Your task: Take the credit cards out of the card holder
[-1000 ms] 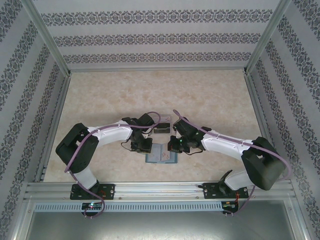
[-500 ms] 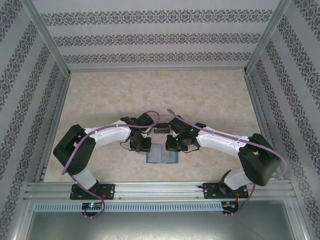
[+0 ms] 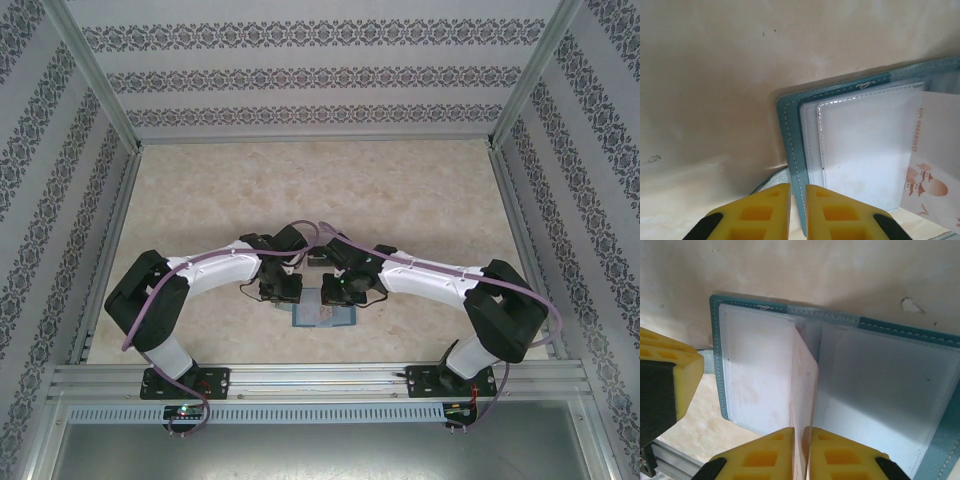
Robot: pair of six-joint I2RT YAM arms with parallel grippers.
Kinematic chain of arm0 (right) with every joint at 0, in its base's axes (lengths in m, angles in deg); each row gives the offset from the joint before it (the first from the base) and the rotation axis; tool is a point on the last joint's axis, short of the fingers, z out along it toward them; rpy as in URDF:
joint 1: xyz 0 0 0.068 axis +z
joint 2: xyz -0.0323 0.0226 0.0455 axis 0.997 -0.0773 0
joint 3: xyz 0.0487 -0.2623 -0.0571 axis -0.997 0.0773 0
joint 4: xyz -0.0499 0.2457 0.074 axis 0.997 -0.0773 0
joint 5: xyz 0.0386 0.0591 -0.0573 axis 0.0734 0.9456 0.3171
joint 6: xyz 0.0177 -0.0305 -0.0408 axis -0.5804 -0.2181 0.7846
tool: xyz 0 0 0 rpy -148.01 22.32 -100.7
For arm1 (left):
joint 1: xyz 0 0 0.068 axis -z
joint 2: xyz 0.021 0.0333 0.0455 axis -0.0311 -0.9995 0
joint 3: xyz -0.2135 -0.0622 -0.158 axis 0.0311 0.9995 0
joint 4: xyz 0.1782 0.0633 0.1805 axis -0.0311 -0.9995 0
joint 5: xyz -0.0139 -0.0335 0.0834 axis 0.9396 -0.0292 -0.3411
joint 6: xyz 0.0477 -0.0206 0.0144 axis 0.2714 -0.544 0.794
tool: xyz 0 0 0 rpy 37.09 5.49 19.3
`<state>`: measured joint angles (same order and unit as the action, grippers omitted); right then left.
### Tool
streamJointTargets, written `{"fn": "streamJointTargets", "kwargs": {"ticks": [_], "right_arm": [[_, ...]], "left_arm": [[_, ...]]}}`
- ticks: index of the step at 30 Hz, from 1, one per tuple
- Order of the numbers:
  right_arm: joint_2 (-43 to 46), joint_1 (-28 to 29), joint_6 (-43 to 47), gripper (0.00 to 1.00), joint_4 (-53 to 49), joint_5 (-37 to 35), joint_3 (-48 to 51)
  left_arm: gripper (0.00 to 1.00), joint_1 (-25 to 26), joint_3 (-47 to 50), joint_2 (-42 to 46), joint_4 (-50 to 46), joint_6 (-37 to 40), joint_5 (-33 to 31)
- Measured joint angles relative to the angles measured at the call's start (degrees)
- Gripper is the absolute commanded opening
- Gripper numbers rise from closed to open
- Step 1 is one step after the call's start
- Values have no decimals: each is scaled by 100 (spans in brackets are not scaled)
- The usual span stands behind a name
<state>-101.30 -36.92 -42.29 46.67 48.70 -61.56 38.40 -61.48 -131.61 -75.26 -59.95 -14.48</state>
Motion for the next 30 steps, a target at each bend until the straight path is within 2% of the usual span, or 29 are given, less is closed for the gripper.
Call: {"fn": "streamJointTargets", "kwargs": {"ticks": [6, 11, 16, 24, 30], "right_arm": [[262, 0, -44, 7, -103, -96, 0], [494, -4, 37, 6, -256, -232, 0], [811, -146, 520, 3, -361, -170, 2], [1311, -409, 2367, 2, -719, 179, -33], [1432, -426, 4531, 0, -1432, 280, -295]], "left_arm": [[17, -2, 0, 11, 0, 0, -2], [17, -7, 9, 175, 0, 0, -61], [18, -44, 109, 520, 2, -2, -177], [18, -573, 518, 1036, 4, 22, -188], [19, -981, 654, 1335, -20, 190, -96]]}}
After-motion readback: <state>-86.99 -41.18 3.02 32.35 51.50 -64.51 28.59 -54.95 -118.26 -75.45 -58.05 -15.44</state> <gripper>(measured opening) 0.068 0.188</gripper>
